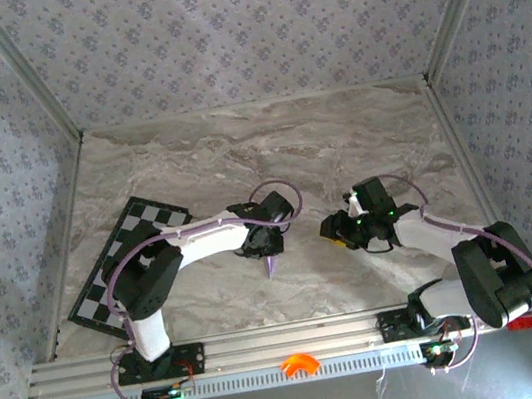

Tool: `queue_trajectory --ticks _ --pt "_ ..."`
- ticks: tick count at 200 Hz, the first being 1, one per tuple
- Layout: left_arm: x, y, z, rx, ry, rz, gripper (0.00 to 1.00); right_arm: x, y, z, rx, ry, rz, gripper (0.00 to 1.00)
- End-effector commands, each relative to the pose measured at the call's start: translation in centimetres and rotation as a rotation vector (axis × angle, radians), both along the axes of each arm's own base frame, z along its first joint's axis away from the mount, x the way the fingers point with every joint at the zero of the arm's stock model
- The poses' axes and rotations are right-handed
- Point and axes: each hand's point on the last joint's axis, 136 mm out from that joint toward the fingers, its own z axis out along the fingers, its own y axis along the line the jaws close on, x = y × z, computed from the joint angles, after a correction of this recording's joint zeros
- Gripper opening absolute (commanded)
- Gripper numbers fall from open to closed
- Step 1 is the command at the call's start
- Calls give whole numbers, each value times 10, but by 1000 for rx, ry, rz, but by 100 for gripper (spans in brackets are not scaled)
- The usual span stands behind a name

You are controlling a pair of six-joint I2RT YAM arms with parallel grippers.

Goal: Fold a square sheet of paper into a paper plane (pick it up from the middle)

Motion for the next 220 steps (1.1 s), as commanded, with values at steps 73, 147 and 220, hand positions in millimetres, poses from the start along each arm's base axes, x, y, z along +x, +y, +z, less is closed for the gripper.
queue_trajectory --ticks 73,147,220 --pt "-17 14 -22 149 3 82 37 1 -9 6 -28 -19 -9 43" --pt "-11 5 -4 146 -68 148 42 1 -27 13 -34 -39 -44 45" --pt "-4 -16 45 112 -166 145 47 5 -36 25 -49 -72 -43 46"
